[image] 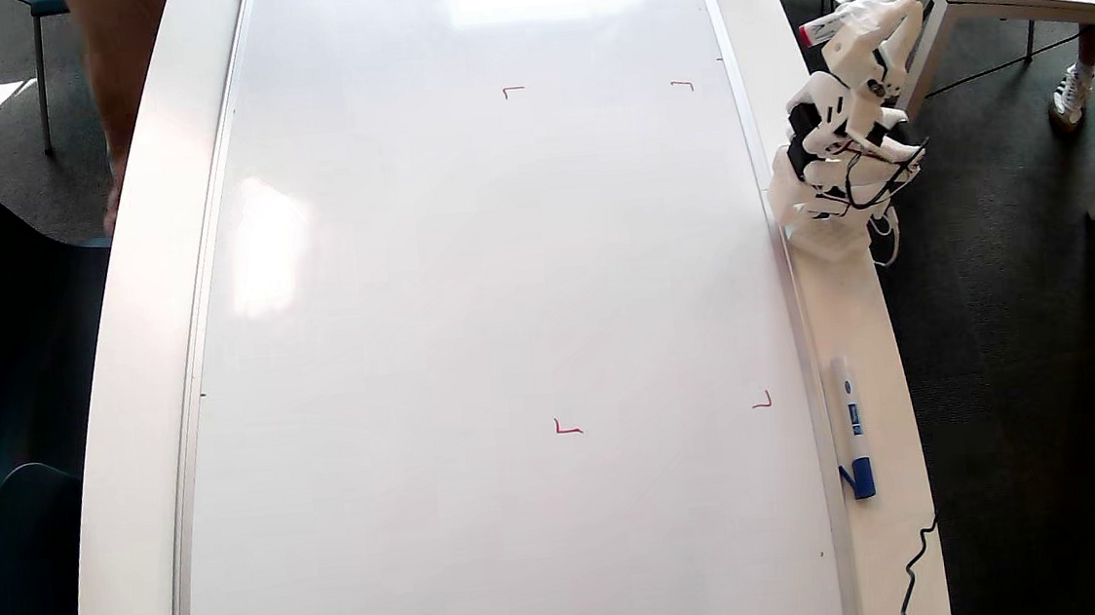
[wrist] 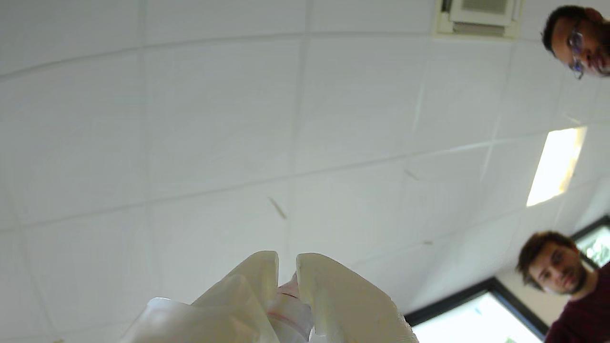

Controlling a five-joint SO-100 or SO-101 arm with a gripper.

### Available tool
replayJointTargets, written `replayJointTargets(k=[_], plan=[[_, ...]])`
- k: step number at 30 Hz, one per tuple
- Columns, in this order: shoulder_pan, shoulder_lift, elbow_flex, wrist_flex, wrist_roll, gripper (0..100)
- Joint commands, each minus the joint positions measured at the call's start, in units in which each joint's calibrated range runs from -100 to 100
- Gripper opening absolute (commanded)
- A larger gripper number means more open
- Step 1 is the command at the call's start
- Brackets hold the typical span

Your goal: Draw on a whiteboard a robot head using a pen attached to the gripper

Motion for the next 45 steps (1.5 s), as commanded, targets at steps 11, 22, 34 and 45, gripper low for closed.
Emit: replayJointTargets(k=[11,22,34,45], plan=[[0.1,20.6,-55.3,72.7,0.3,1],[1.6,41.7,-91.8,126.2,0.3,1],[0.1,56.9,-96.3,144.8,25.4,1],[-10.4,60.9,-90.8,166.7,46.2,1]])
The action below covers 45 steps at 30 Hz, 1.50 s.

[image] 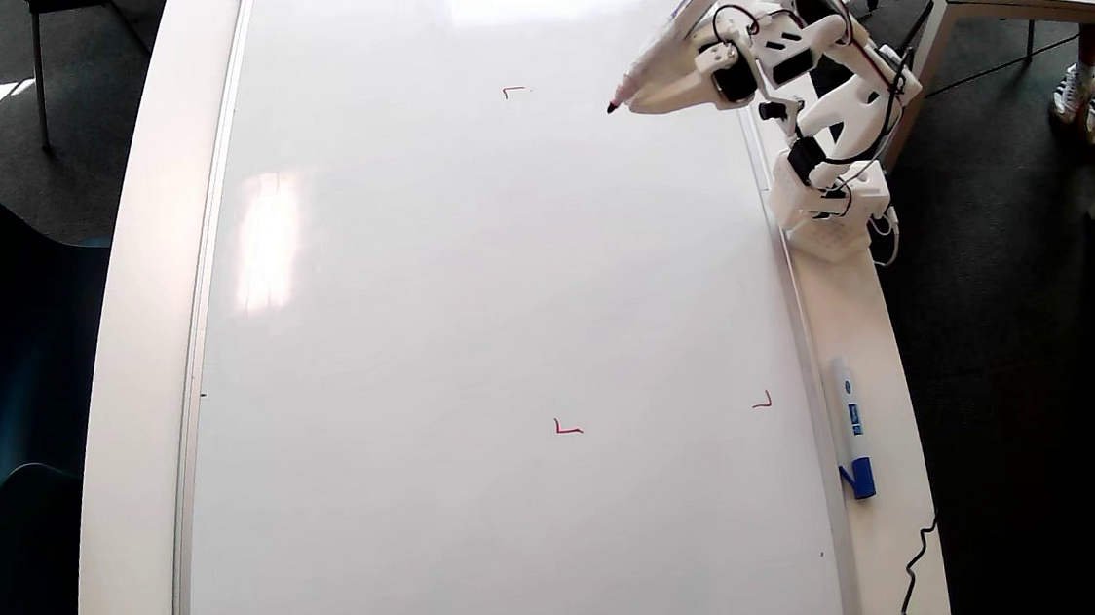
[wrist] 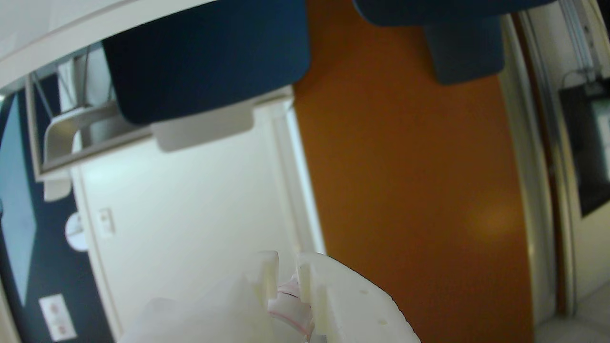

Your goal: Draw on a whiteboard a robot head using a pen attached to the gripper

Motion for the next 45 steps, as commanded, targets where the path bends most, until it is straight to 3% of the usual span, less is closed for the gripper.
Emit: replayJointTargets(k=[1,6,18,24,29,30,34,40,45], plan=[[-2.7,0.3,1.9,7.5,7.4,1],[-5.0,1.2,8.1,8.8,13.0,1],[-5.7,15.6,7.1,8.7,12.2,1],[-7.1,27.2,-1.3,8.7,3.7,1],[-9.2,38.5,-13.7,9.7,-7.1,1],[-9.7,41.4,-16.6,9.7,-11.7,1],[-10.2,45.8,-18.4,9.8,-21.7,1],[-10.6,49.7,-19.4,11.1,-32.1,1],[-12.0,54.9,-28.5,21.8,-36.3,1]])
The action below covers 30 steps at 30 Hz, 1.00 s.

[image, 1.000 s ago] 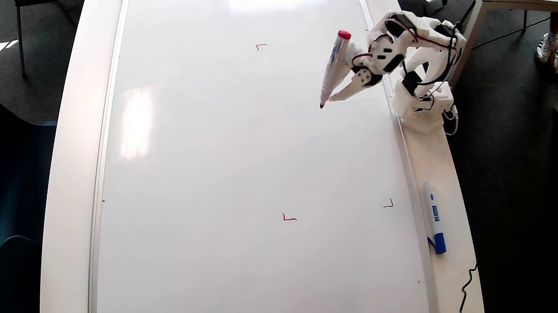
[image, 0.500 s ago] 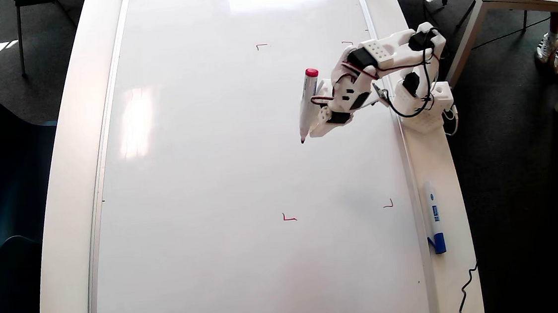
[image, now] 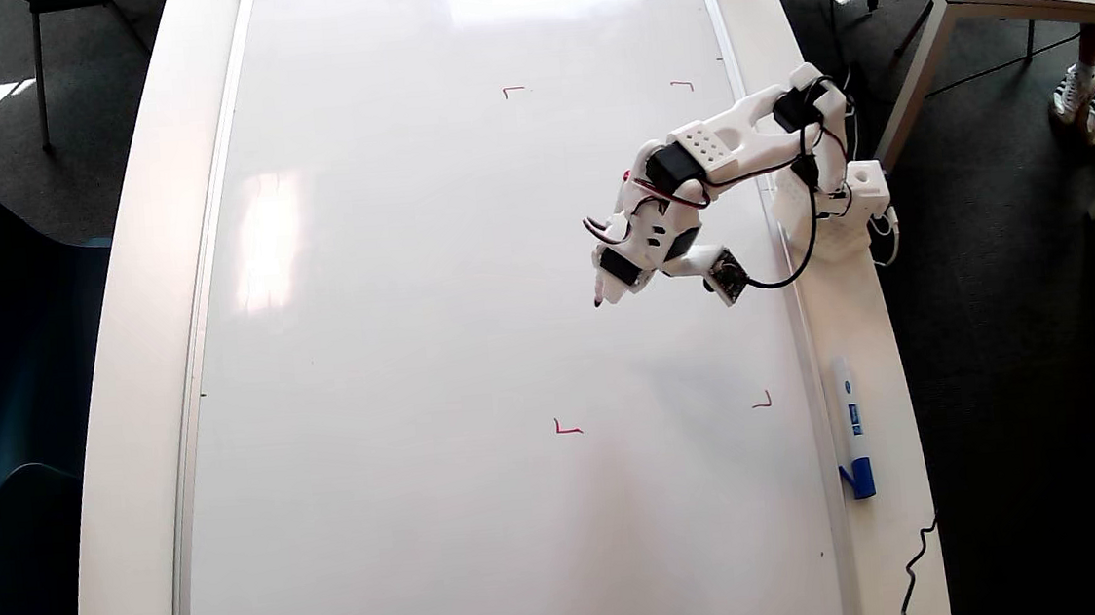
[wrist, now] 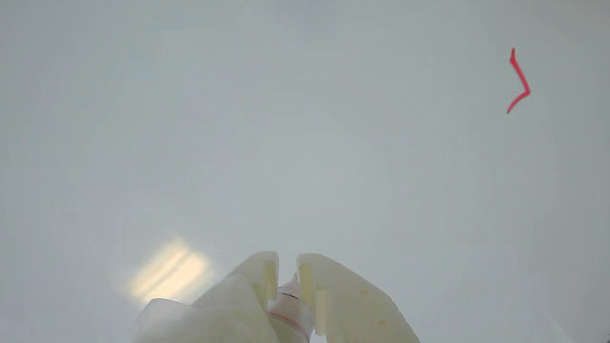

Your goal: Draw on a whiteboard a robot head using a pen attached to the gripper

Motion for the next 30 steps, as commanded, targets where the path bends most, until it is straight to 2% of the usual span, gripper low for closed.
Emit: replayJointTargets(k=[1,5,17,30], plan=[[-1.2,3.5,-10.2,8.0,-3.0,1],[-1.2,10.8,-18.9,13.9,-6.4,1],[-0.9,28.5,-39.4,15.0,-6.5,1],[-1.2,30.0,-41.0,10.5,-6.2,1]])
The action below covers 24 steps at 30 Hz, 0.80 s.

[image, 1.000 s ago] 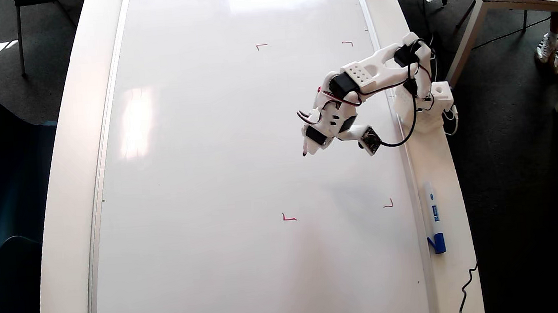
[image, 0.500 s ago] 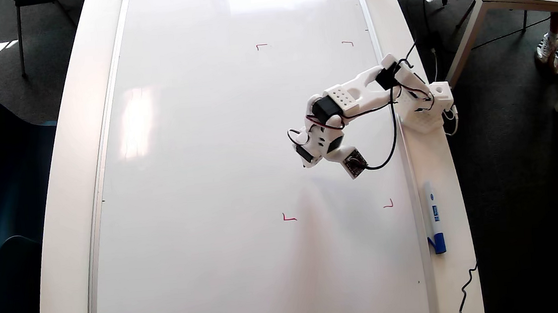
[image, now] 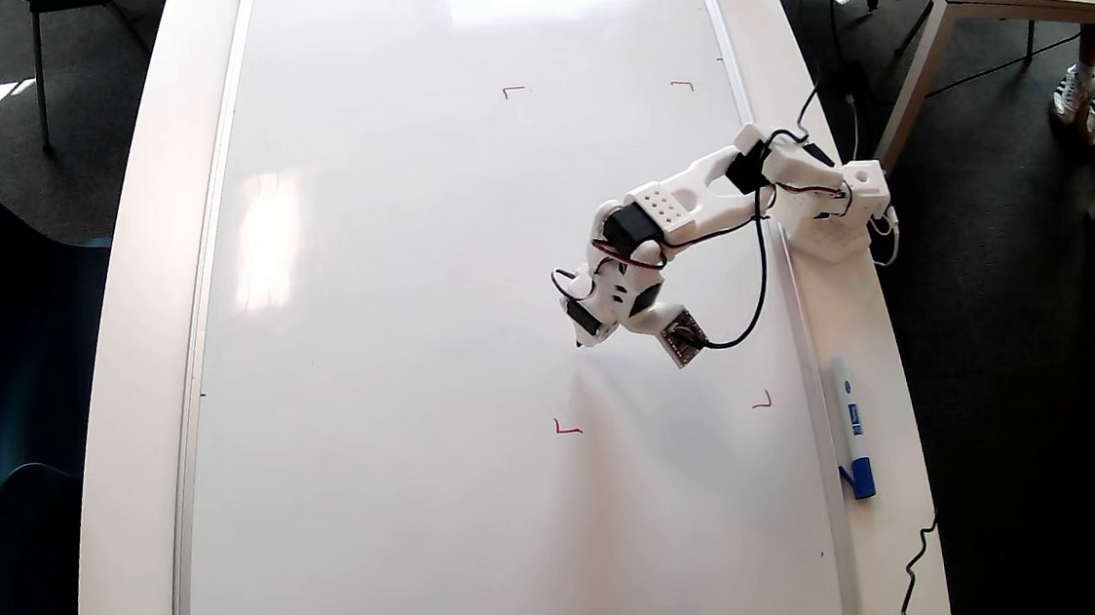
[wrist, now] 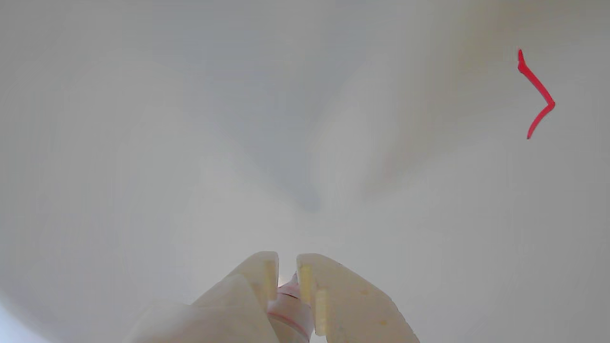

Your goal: Draw on a whiteboard a robot head using a pen attached to the gripper

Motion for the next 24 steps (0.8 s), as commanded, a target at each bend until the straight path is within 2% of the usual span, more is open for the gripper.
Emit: replayJointTargets(k=[1,10,24], plan=[[0.4,0.0,-1.7,-0.9,0.2,1],[1.2,4.9,-5.9,-0.7,0.2,1],[-0.5,-0.3,1.8,3.0,0.2,1]])
